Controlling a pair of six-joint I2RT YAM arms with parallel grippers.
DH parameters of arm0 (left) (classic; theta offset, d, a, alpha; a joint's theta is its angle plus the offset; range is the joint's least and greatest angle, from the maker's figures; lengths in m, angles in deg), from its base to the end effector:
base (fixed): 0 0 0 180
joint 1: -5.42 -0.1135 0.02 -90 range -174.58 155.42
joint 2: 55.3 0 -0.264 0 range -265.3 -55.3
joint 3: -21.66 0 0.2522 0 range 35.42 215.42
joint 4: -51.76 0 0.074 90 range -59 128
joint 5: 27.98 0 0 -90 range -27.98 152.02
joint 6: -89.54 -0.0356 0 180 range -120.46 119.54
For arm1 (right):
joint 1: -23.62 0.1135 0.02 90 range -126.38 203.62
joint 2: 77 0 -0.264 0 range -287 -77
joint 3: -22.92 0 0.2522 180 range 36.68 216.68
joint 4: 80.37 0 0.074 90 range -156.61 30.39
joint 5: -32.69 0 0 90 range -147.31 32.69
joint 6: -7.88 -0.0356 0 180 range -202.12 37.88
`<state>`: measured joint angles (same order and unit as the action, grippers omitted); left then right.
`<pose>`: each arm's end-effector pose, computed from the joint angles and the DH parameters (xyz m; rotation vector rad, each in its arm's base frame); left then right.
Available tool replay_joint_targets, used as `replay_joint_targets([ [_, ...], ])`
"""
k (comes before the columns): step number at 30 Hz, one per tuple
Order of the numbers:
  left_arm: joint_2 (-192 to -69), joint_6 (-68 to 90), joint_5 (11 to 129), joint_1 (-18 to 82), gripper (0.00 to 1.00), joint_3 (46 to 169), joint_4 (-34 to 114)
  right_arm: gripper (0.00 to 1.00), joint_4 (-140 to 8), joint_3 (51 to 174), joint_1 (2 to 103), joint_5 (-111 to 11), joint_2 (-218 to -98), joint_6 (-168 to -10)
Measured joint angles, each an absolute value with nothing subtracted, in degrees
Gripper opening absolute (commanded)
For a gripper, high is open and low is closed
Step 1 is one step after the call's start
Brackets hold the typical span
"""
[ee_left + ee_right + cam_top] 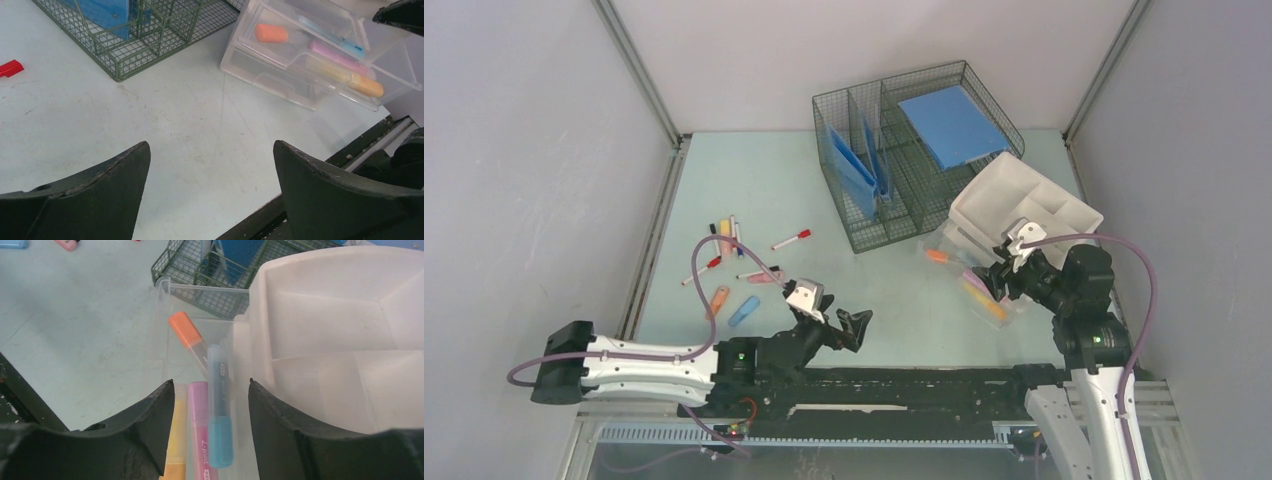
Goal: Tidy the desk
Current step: Place the stationery in the drawer.
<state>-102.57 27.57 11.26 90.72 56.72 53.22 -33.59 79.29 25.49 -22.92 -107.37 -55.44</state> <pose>0.0424 -0.1793 0.2361 0.2176 1.7250 -0.6976 0.1148 0.0239 0.3209 -0.8328 1.6828 0.2827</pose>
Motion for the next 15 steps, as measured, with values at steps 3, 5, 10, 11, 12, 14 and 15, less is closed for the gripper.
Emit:
replay_joint_targets([
  [3, -102.11, 28.07, 11.22, 90.39, 1.0, 56.72, 52.96, 0.63, -33.16, 79.29, 25.71, -21.8, -107.35, -55.36],
  [5, -101.89, 28.31, 11.19, 90.19, 1.0, 56.72, 52.74, 0.63, -32.92, 79.29, 25.9, -21.15, -107.33, -55.36],
  [10, -101.28, 29.71, 11.24, 89.17, 1.0, 56.72, 51.06, 0.63, -32.57, 79.29, 25.9, -19.66, -106.98, -55.29],
  [11, -101.19, 30.06, 11.26, 88.84, 1.0, 56.72, 50.64, 0.63, -32.48, 79.29, 25.9, -19.42, -106.89, -55.27],
  [12, -101.06, 30.43, 11.37, 88.4, 1.0, 56.7, 50.18, 0.64, -32.41, 79.29, 25.9, -19.14, -106.8, -55.25],
  [14, -100.58, 31.37, 11.72, 87.0, 1.0, 56.7, 48.68, 0.64, -32.3, 79.29, 25.9, -18.68, -106.74, -55.16],
  [15, -100.21, 31.98, 12.2, 85.84, 1.0, 56.7, 47.58, 0.63, -32.13, 79.29, 25.9, -18.37, -106.74, -55.14],
])
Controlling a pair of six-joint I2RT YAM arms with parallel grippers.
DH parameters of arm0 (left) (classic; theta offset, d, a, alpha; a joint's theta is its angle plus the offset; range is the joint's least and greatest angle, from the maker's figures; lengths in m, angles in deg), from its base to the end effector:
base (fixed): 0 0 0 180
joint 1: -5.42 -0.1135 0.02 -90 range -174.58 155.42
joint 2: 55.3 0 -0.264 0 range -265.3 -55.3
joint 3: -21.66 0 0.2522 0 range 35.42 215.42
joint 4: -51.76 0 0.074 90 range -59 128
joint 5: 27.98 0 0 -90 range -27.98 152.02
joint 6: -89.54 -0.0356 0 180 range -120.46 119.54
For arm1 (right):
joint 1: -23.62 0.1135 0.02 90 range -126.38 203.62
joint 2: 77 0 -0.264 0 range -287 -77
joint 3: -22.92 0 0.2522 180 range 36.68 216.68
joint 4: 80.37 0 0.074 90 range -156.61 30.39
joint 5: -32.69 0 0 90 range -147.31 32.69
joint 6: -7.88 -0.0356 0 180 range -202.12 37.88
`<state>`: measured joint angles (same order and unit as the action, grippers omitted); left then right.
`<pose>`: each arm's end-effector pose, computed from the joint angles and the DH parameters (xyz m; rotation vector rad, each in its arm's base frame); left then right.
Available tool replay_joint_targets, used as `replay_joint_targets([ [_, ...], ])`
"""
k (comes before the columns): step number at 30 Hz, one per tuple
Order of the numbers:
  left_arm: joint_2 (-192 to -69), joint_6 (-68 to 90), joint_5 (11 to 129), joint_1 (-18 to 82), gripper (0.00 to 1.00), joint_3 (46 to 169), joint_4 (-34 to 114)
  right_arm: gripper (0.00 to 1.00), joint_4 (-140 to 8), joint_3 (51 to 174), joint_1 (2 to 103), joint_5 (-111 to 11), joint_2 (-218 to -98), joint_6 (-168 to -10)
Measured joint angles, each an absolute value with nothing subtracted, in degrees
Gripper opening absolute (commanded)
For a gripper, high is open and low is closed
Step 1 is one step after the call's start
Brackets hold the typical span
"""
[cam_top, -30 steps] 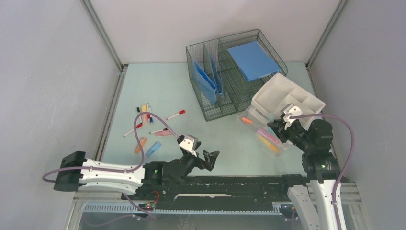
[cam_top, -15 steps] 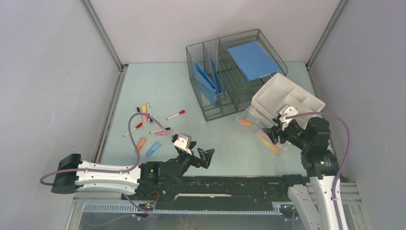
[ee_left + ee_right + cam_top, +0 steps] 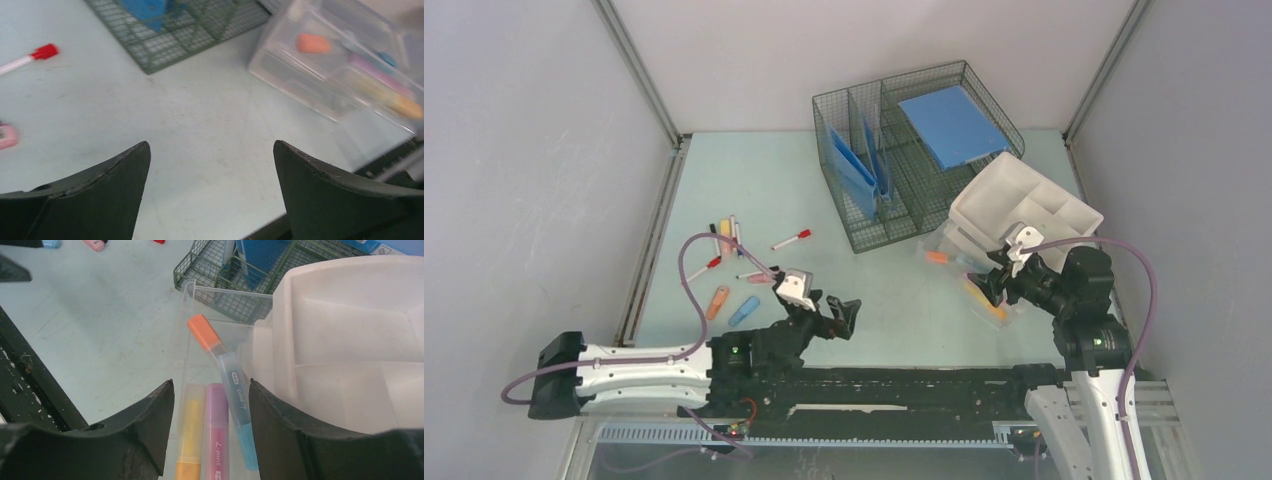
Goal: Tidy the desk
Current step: Place the stationery in the drawer.
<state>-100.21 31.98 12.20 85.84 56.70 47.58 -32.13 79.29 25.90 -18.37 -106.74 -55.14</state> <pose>0.0560 -0.1686 0.2331 0.1257 1.7693 -0.6563 0.1098 0.0268 0.3201 -0.8853 1.6555 0.3651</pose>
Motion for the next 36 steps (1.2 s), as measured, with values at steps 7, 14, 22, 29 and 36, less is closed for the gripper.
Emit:
replay_joint_targets([
  [7, -93.37, 34.06, 17.1, 69.84, 1.0, 56.61, 38.88, 0.64, -31.58, 79.29, 25.9, -17.34, -106.74, -54.74],
  [14, -86.39, 34.61, 28.81, 40.88, 0.98, 54.82, 34.01, 0.64, -31.56, 79.29, 25.99, -16.82, -106.58, -54.35],
  [22, -109.85, 35.15, 48.24, 14.15, 0.86, 63.06, 33.77, 0.64, -31.54, 79.29, 26.23, -16.54, -106.08, -54.09],
  [29, -130.5, 33.75, 51.04, 8.21, 0.86, 79.71, 27.12, 0.64, -31.45, 79.29, 27.28, -16.69, -106.1, -53.87],
  [36, -141.19, 28.84, 52.48, 2.09, 0.86, 86.71, 22.34, 0.65, -31.45, 79.29, 29.97, -18.28, -106.61, -53.63],
])
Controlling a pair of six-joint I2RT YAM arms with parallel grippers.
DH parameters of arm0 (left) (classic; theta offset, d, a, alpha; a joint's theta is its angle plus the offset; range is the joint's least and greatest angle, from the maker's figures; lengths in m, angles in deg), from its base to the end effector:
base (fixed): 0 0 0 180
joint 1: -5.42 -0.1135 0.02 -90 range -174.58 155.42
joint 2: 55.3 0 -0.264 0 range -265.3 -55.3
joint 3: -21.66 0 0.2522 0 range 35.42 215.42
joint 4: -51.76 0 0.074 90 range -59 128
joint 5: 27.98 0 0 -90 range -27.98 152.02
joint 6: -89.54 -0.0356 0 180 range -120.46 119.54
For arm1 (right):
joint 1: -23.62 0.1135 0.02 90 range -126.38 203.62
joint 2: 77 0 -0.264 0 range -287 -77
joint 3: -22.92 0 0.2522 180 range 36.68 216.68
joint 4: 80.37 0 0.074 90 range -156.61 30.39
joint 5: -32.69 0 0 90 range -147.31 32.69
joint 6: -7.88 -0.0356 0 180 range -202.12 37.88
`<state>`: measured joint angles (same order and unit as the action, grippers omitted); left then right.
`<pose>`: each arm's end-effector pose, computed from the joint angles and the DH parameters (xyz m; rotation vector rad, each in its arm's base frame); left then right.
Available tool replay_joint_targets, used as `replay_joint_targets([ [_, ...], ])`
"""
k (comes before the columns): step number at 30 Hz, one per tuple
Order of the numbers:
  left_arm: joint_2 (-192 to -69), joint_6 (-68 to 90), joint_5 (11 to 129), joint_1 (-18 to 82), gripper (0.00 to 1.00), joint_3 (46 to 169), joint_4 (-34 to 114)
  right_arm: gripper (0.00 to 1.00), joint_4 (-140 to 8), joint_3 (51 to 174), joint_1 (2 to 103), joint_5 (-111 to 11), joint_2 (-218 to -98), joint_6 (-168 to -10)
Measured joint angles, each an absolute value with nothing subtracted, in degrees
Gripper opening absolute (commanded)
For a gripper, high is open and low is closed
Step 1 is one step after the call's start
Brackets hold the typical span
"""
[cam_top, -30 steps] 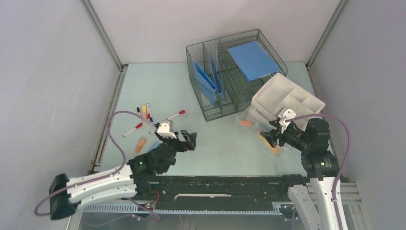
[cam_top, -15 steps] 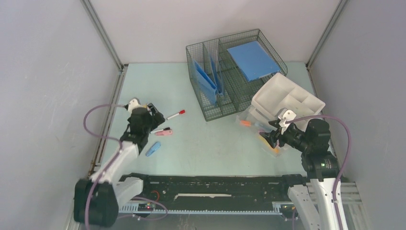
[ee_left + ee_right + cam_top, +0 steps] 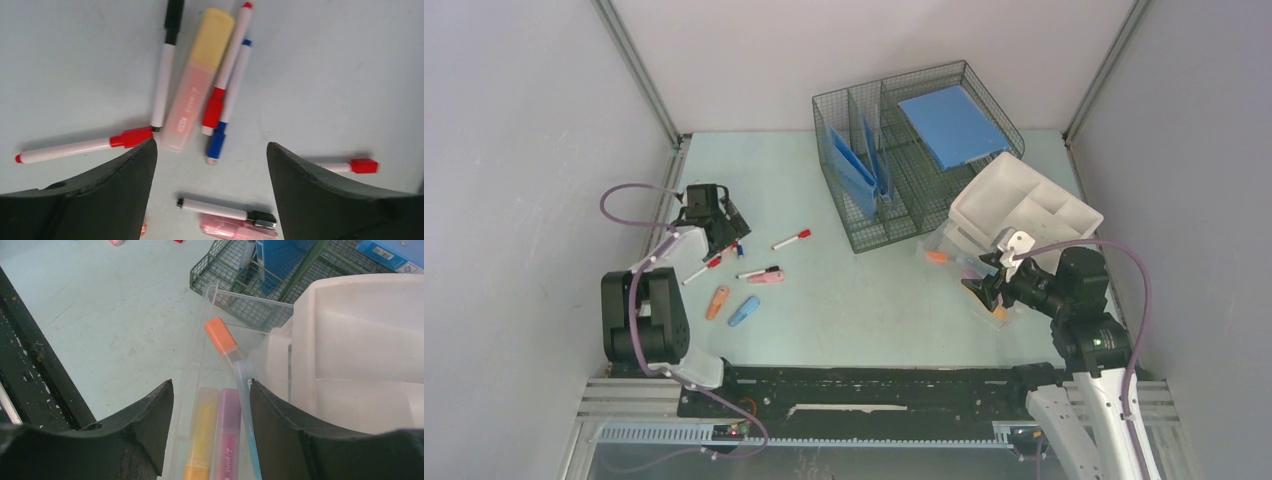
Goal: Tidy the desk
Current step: Place the stationery in the drawer, then pick up the stationery from the center of the board.
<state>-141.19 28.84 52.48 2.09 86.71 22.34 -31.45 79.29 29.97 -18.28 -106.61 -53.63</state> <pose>0.3057 0.0237 0.2032 -0.7531 2.3120 0.0003 0.1067 0.0344 0.3192 -0.9673 1.6211 0.4016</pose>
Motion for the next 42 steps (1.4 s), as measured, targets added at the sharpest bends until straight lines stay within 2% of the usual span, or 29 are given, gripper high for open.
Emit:
replay_joint_targets([
  [5, -147.16, 25.75, 54.78, -1.15, 0.79, 90.95, 18.16, 0.66, -31.45, 79.29, 32.07, -19.38, -107.15, -53.26],
  [11, -152.86, 21.78, 56.0, -2.33, 0.58, 97.15, 14.01, 0.66, -31.45, 79.29, 34.12, -20.84, -107.9, -52.73],
  [16, -156.27, 19.39, 56.68, -2.98, 0.55, 101.39, 10.86, 0.66, -31.43, 79.29, 34.27, -21.56, -108.36, -52.47],
  [23, -160.97, 17.03, 56.7, -3.73, 0.46, 107.69, 6.47, 0.67, -31.19, 79.29, 34.01, -22.31, -109.05, -52.34],
  [30, -164.88, 15.77, 57.75, -4.49, 0.43, 111.82, 2.99, 0.67, -31.15, 79.29, 33.29, -22.35, -109.45, -52.19],
  [35, -166.57, 14.74, 58.49, -4.69, 0.49, 114.29, 0.59, 0.67, -31.12, 79.29, 33.09, -22.35, -109.73, -51.9],
  [42, -170.59, 13.01, 59.24, -5.04, 0.5, 117.96, -2.25, 0.67, -31.08, 79.29, 33.09, -22.37, -110.02, -51.38],
])
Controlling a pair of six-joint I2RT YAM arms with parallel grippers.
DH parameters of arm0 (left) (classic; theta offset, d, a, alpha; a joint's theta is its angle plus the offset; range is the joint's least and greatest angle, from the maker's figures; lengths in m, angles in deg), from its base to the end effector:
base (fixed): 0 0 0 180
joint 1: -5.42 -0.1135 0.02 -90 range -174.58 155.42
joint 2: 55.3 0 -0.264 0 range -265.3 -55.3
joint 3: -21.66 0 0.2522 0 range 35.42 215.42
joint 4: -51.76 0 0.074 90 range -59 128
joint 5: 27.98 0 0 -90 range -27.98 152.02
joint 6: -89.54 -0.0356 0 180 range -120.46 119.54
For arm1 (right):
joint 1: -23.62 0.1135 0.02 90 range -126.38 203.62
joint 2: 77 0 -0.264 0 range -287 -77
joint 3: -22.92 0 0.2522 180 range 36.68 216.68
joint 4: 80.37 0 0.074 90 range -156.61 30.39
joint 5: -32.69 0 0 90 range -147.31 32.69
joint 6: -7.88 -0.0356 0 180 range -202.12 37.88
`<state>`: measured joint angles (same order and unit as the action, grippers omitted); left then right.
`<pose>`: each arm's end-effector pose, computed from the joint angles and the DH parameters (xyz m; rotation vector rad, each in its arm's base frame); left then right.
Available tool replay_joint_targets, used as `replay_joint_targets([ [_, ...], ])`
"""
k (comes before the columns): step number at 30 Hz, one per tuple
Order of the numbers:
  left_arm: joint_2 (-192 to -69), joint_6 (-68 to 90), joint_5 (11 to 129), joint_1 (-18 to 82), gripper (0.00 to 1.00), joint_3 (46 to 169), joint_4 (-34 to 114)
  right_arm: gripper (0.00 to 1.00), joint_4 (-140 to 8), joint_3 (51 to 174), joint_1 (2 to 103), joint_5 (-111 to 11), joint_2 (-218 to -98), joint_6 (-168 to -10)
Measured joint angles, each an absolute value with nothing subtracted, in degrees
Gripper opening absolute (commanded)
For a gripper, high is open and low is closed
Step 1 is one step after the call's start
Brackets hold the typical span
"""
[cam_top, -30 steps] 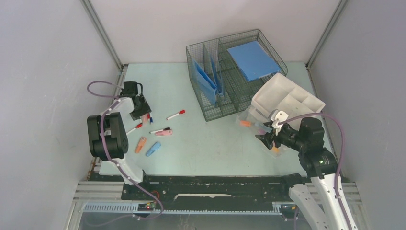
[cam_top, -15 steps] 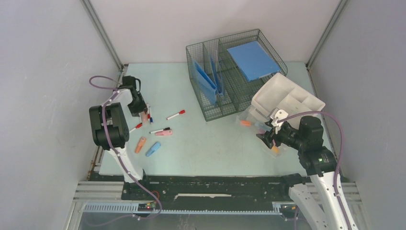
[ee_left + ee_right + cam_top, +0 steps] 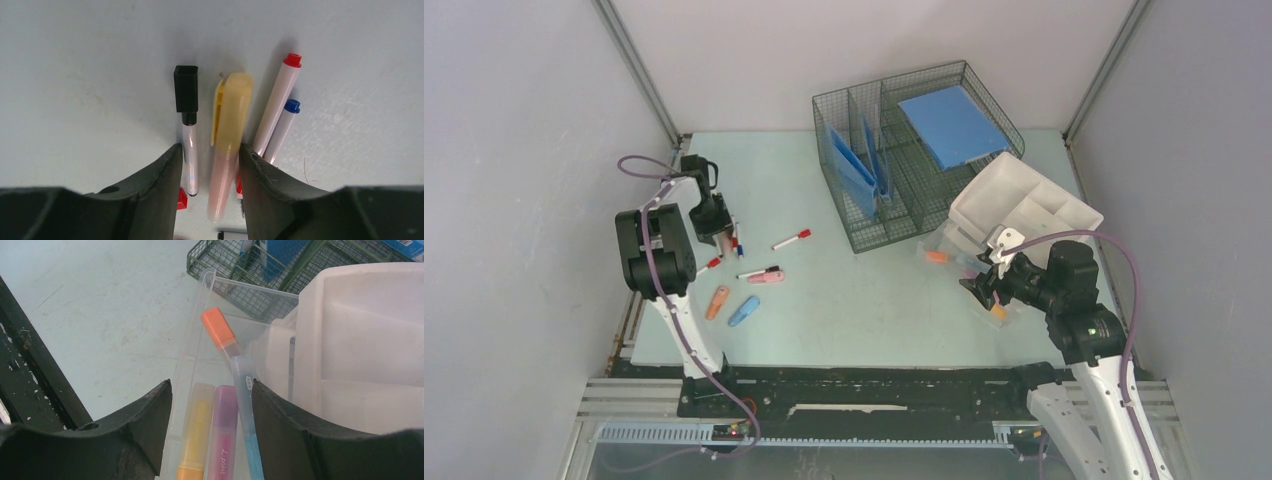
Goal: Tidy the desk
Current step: Pick up the stationery from the center of the board.
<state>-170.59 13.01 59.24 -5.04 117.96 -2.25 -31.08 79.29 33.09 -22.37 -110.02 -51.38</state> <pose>0.3963 0.0749 0.1654 -0.5995 2.7793 0.0578 0.1179 0.0403 0.3122 -1.0144 1.6721 0.3720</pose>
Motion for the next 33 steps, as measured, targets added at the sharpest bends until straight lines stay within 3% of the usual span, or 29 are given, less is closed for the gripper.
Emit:
replay_joint_targets([
  [6, -171.46, 12.33, 59.61, -5.1, 0.42, 118.9, -3.37, 0.67, -31.08, 79.29, 33.09, -22.44, -110.08, -51.2],
  [12, -171.46, 11.94, 58.95, -5.15, 0.58, 118.9, -3.54, 0.67, -31.06, 79.29, 33.16, -22.61, -110.28, -50.99],
  [16, -170.89, 11.94, 57.57, -5.17, 0.6, 118.83, -3.67, 0.67, -31.04, 79.29, 33.53, -22.79, -110.69, -50.88],
  [33, -166.52, 11.92, 56.2, -4.45, 0.44, 118.62, -3.37, 0.67, -31.01, 79.29, 33.88, -22.79, -110.91, -50.68],
])
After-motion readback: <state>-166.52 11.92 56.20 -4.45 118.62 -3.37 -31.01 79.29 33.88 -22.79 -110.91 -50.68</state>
